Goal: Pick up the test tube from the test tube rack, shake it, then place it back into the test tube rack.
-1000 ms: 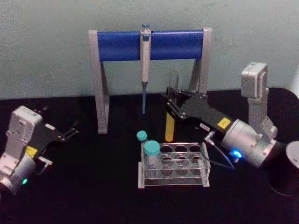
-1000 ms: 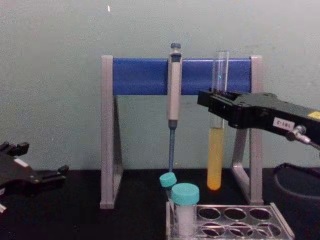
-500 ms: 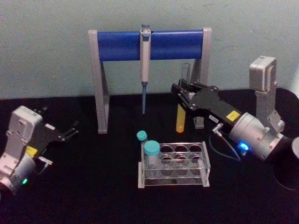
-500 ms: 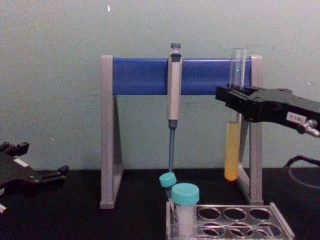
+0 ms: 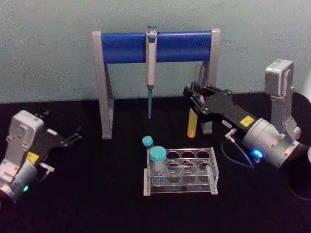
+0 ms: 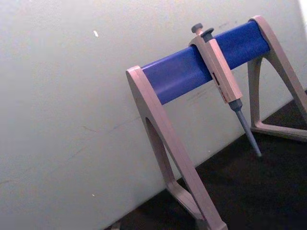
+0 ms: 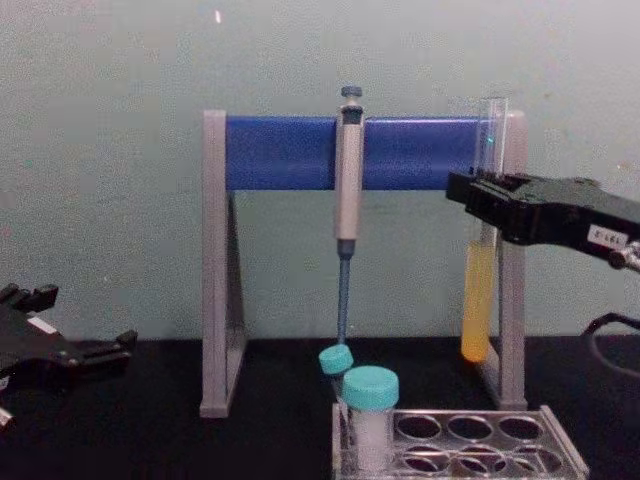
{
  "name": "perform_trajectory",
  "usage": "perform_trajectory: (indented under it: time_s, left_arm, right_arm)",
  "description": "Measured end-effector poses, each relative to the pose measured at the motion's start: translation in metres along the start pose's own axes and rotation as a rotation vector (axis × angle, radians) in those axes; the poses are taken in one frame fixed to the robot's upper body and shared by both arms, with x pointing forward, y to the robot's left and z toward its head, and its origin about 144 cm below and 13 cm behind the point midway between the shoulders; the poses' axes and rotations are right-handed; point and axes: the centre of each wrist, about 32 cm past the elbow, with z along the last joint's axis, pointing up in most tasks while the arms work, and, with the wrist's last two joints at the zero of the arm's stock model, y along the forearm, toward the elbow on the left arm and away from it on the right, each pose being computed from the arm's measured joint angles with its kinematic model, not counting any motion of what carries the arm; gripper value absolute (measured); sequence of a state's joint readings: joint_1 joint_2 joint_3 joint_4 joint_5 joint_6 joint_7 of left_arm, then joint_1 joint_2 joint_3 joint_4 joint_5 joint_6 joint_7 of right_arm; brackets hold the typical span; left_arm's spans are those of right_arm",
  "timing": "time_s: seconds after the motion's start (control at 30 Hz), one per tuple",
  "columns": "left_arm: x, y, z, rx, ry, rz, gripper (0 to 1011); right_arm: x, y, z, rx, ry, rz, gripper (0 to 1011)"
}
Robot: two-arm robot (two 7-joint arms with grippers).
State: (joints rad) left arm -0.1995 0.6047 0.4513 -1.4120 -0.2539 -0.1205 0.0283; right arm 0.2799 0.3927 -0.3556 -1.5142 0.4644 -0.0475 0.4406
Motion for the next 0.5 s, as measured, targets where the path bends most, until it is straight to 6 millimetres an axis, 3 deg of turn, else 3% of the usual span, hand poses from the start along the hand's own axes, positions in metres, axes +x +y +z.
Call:
perform_trajectory:
  time_s: [0.5]
  left_arm:
    - [0.0,0.0,0.0,0.0,0.0,0.0,1010]
  right_arm:
    - [-0.0009,-0.0008,0.0007,0.003,0.001,-0.002,230]
